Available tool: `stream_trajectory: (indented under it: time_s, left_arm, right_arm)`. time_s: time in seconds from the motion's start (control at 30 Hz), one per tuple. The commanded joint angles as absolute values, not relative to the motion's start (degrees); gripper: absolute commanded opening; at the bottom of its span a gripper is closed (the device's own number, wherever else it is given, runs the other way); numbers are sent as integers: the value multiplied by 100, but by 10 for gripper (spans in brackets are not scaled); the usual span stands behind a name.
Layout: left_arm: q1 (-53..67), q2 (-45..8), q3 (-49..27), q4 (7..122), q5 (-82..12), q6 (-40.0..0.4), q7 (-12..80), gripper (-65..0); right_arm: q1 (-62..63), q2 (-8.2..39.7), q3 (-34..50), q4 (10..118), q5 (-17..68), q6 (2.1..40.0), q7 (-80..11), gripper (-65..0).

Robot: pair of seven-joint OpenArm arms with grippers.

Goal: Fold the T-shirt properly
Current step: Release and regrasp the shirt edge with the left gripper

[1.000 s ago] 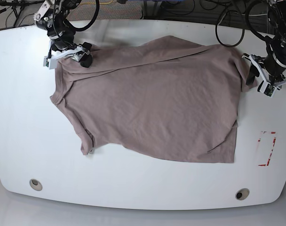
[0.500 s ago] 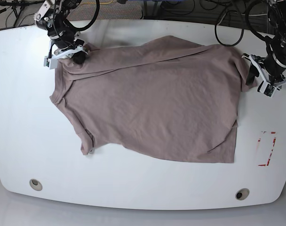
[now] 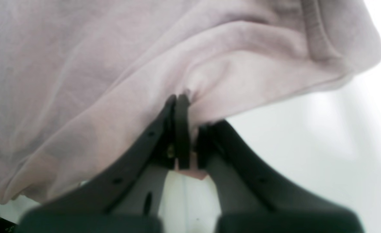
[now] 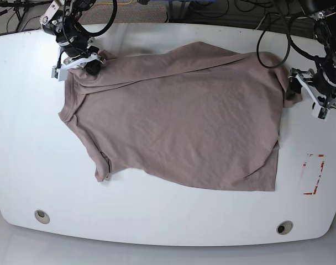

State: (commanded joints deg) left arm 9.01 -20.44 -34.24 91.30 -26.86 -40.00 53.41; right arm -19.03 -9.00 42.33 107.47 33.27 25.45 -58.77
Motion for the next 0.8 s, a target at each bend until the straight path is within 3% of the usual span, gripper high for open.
stream_trajectory:
  time_s: [0.57, 0.8]
  left_arm:
    - [629, -2229, -3398, 7873, -2809, -4000, 5481, -114]
    - [637, -2220, -2967, 7785, -2809, -4000, 5481, -114]
  right_arm:
    - [-1938, -892, 4110, 10738, 3327, 2545, -5877, -650]
    - [-1938, -892, 4119, 10747, 3327, 2545, -5868, -650]
